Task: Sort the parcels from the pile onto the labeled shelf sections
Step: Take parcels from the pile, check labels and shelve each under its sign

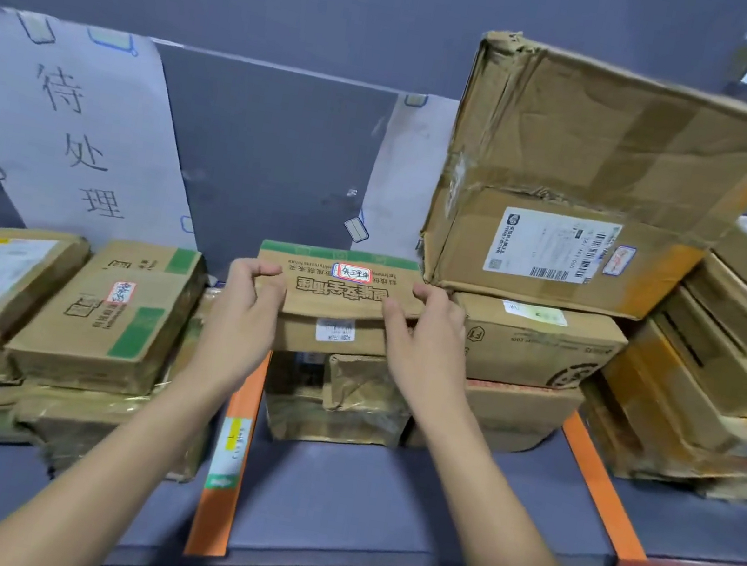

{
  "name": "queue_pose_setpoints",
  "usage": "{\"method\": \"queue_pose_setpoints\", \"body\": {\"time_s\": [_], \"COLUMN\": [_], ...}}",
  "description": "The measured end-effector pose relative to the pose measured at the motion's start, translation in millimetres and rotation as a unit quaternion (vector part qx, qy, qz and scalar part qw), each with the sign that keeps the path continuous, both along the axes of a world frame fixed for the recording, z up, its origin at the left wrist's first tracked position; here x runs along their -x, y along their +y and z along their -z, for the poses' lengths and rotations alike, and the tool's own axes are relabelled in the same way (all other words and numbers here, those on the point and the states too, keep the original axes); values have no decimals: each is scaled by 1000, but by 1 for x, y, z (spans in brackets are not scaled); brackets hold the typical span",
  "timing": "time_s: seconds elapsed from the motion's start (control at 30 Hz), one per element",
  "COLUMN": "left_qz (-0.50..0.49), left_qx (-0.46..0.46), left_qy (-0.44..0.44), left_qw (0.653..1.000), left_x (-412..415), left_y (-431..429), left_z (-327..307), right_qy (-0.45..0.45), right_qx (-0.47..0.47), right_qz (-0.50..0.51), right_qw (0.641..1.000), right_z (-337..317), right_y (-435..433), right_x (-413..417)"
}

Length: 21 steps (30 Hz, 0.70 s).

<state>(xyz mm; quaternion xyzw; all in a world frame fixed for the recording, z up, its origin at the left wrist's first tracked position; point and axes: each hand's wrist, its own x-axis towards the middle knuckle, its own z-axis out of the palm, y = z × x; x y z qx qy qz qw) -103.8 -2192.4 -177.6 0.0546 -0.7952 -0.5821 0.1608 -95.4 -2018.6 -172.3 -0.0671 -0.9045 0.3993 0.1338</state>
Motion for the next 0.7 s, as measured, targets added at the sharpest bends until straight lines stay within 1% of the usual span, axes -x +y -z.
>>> {"method": "queue_pose_setpoints", "body": {"time_s": [0.23, 0.37, 0.57, 0.7], "left_qz": [21, 22, 27, 27], "left_qx": [-1, 10, 17, 30], "left_qy": [7, 12, 23, 52], "left_qw": [1000, 1000, 999, 998], "left_x": [17, 20, 22, 24], "left_y": [6, 11, 10, 15], "left_z": [0, 6, 10, 9], "right_qy": [-14, -1, 24, 43], "right_qx": [-40, -70, -57, -59], "right_qz": [3, -10, -17, -12], "right_qw": [999, 997, 998, 997], "right_z": [0, -2, -2, 5], "right_y": [1, 4, 4, 9], "right_x": [-4, -14, -25, -30]}}
